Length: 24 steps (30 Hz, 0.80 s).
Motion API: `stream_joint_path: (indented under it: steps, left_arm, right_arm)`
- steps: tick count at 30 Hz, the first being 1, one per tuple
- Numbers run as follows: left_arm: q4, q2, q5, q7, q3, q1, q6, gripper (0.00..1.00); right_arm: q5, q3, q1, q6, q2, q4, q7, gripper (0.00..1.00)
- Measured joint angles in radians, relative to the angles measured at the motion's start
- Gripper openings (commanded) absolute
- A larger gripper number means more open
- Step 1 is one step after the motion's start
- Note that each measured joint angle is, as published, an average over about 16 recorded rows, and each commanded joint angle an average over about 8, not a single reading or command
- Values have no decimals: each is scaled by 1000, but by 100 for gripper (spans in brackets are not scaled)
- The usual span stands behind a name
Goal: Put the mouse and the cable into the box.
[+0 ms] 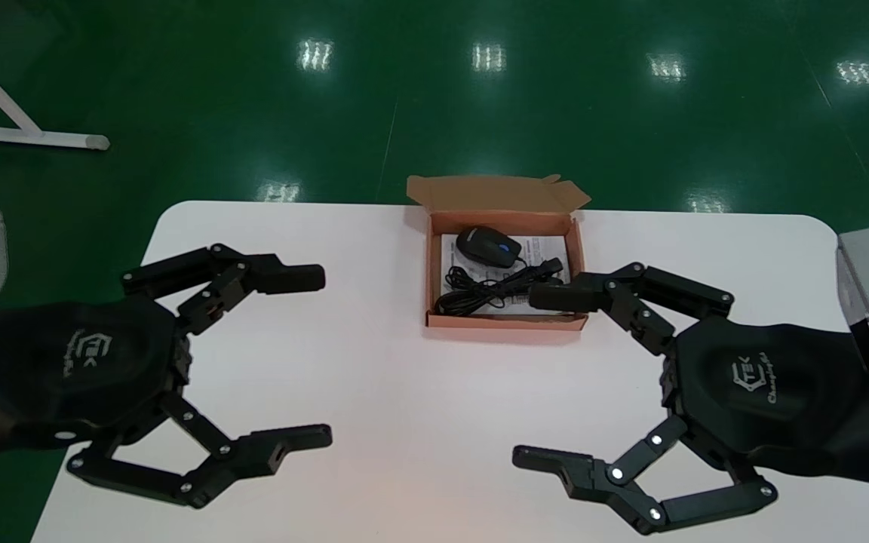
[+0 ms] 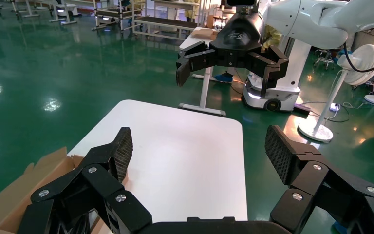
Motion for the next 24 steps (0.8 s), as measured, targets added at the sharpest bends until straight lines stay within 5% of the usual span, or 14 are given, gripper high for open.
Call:
stream_joint_path:
  steps: [24]
  left_arm:
    - [0, 0, 0, 0, 0, 0, 0, 100]
  right_arm:
    - [0, 0, 1, 0, 0, -1, 0, 100]
